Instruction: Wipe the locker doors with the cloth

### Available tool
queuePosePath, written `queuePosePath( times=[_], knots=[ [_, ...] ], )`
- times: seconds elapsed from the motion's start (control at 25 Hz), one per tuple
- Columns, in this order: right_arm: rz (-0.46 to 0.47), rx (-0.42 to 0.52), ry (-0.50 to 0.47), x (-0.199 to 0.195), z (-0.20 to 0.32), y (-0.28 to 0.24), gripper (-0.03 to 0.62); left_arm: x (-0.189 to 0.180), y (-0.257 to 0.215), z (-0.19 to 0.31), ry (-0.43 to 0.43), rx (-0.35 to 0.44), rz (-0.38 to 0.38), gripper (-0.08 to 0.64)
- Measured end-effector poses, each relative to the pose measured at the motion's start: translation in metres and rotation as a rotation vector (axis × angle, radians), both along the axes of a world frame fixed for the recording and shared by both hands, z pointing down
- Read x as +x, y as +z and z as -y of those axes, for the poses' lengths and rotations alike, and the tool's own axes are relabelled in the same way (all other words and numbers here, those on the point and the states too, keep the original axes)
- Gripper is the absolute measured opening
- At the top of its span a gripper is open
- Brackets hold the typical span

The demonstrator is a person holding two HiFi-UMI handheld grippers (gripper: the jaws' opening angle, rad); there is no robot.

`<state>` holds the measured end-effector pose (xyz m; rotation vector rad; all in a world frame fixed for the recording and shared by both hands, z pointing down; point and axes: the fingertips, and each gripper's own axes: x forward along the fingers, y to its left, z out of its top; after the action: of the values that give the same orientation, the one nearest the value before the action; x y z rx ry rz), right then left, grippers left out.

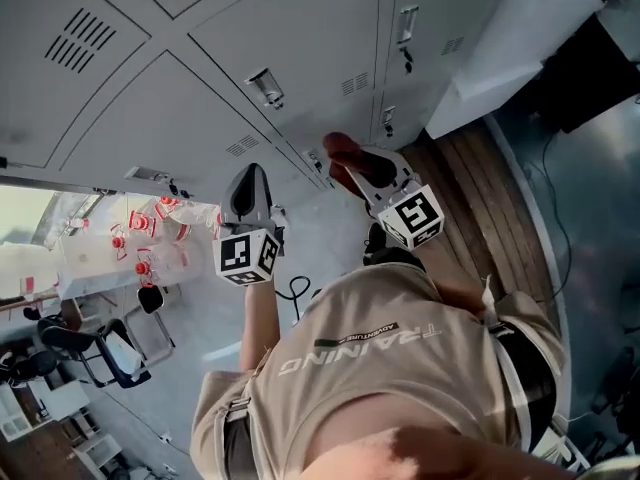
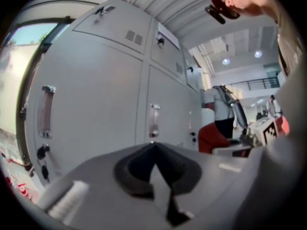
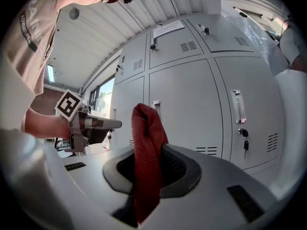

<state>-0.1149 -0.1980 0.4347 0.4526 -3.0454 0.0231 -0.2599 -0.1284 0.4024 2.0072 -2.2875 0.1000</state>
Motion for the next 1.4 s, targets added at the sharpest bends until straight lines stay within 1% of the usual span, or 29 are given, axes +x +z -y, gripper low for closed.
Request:
queuePosePath(
  times=[0.24, 0.44, 0.48, 0.52, 0.6, 0.64, 0.76, 0.8, 0.92, 1.08, 1.16, 1.28, 1.4],
  knots=[
    [-0.009, -0.022, -0.133, -0.022, 0.027, 0.008, 0.066, 0.005, 0.002, 0.033, -0.049, -0.019, -0.022, 0.006],
    [0.001, -0.026, -0.178, -0.035, 0.042, 0.006, 0.065, 0.003, 0.003, 0.046, -0.061, -0.036, -0.019, 0.006],
    [0.002, -0.021, -0.180, -0.037, 0.044, 0.004, 0.066, 0.002, 0.002, 0.048, -0.061, -0.037, -0.005, 0.006],
    [0.000, -0.012, -0.180, -0.038, 0.047, 0.003, 0.066, 0.003, 0.000, 0.050, -0.059, -0.040, 0.025, 0.006],
    [-0.006, 0.022, -0.169, -0.041, 0.051, -0.004, 0.065, 0.006, -0.004, 0.055, -0.038, -0.045, 0.101, 0.006],
    [-0.004, 0.049, -0.159, -0.042, 0.053, -0.011, 0.066, 0.008, -0.006, 0.058, -0.019, -0.038, 0.110, 0.006],
    [0.016, 0.169, -0.137, -0.049, 0.054, -0.047, 0.066, 0.005, -0.012, 0.061, 0.016, 0.009, 0.047, 0.006],
    [0.017, 0.222, -0.137, -0.051, 0.052, -0.060, 0.066, 0.003, -0.015, 0.059, 0.015, 0.017, 0.050, 0.006],
    [-0.011, 0.390, -0.135, -0.063, 0.045, -0.094, 0.066, -0.001, -0.022, 0.050, 0.012, 0.031, 0.093, 0.006],
    [-0.047, 0.593, -0.108, -0.078, 0.042, -0.138, 0.066, -0.010, -0.024, 0.047, 0.019, 0.059, 0.073, 0.006],
    [-0.065, 0.720, -0.095, -0.086, 0.039, -0.164, 0.066, -0.013, -0.023, 0.047, 0.022, 0.067, 0.065, 0.006],
    [-0.102, 0.942, -0.071, -0.098, 0.028, -0.201, 0.066, -0.018, -0.023, 0.046, 0.021, 0.081, 0.058, 0.006],
    [-0.134, 1.147, 0.005, -0.110, 0.019, -0.237, 0.066, -0.020, -0.021, 0.046, 0.026, 0.086, 0.041, 0.006]
  ],
)
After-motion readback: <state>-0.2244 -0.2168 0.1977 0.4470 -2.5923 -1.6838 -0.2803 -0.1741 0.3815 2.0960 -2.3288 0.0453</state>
